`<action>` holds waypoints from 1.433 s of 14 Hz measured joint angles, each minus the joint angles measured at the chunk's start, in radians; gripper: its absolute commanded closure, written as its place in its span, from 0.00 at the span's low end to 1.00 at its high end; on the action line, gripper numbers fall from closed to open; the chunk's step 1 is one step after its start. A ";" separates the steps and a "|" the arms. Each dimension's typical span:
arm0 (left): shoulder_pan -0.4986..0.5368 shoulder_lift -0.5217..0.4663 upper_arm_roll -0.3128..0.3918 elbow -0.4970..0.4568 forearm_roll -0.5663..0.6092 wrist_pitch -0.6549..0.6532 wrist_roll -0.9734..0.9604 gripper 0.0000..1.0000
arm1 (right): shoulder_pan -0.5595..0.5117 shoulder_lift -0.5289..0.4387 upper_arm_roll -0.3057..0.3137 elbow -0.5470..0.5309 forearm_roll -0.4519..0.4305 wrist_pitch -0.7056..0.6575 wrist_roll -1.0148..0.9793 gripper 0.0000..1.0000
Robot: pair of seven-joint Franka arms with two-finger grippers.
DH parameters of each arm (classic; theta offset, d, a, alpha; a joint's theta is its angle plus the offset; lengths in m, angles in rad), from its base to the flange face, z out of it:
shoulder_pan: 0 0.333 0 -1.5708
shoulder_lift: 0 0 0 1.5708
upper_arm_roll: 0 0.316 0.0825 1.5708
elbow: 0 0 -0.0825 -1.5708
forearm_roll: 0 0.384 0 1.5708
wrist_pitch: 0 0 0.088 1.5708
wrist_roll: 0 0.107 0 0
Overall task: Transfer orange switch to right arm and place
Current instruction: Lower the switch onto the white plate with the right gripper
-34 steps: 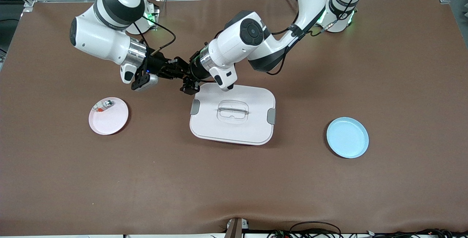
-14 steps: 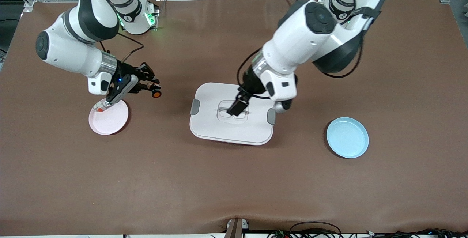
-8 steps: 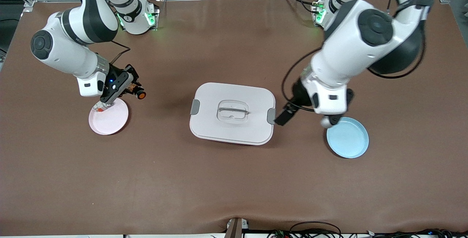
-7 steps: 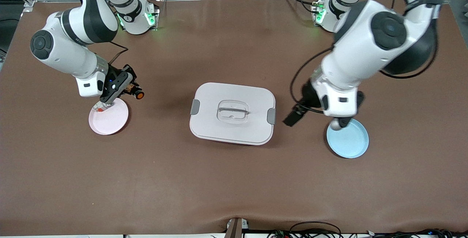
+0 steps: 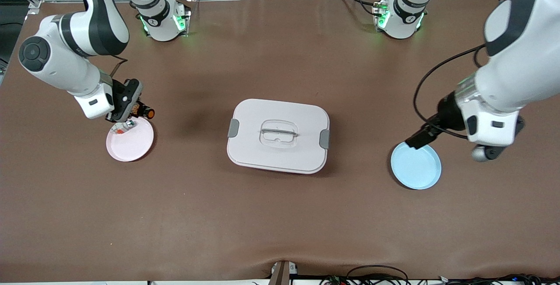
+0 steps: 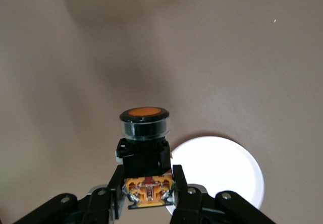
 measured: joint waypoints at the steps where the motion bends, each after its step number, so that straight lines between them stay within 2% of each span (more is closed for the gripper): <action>1: 0.017 -0.008 0.000 0.000 0.023 -0.024 0.052 0.00 | -0.006 0.000 0.000 -0.004 -0.023 0.008 -0.013 1.00; 5: 0.039 -0.042 0.004 -0.002 0.095 -0.093 0.234 0.00 | -0.019 -0.001 0.000 -0.064 -0.094 0.112 -0.022 1.00; 6: 0.033 -0.059 0.024 -0.010 0.098 -0.101 0.284 0.00 | -0.026 -0.001 0.000 -0.084 -0.107 0.147 -0.026 1.00; 7: 0.012 -0.081 0.067 -0.025 0.098 -0.105 0.354 0.00 | -0.036 -0.001 0.000 -0.103 -0.117 0.182 -0.035 1.00; 10: -0.083 -0.169 0.255 -0.086 0.083 -0.112 0.604 0.00 | -0.094 0.014 0.000 -0.155 -0.121 0.289 -0.105 1.00; 12: -0.099 -0.231 0.324 -0.137 0.055 -0.113 0.725 0.00 | -0.140 0.053 -0.001 -0.173 -0.122 0.349 -0.157 1.00; 16: -0.105 -0.313 0.359 -0.206 0.047 -0.113 0.839 0.00 | -0.179 0.158 -0.001 -0.176 -0.134 0.454 -0.212 1.00; 20: -0.107 -0.347 0.363 -0.246 0.047 -0.112 0.871 0.00 | -0.180 0.229 0.001 -0.159 -0.201 0.514 -0.214 1.00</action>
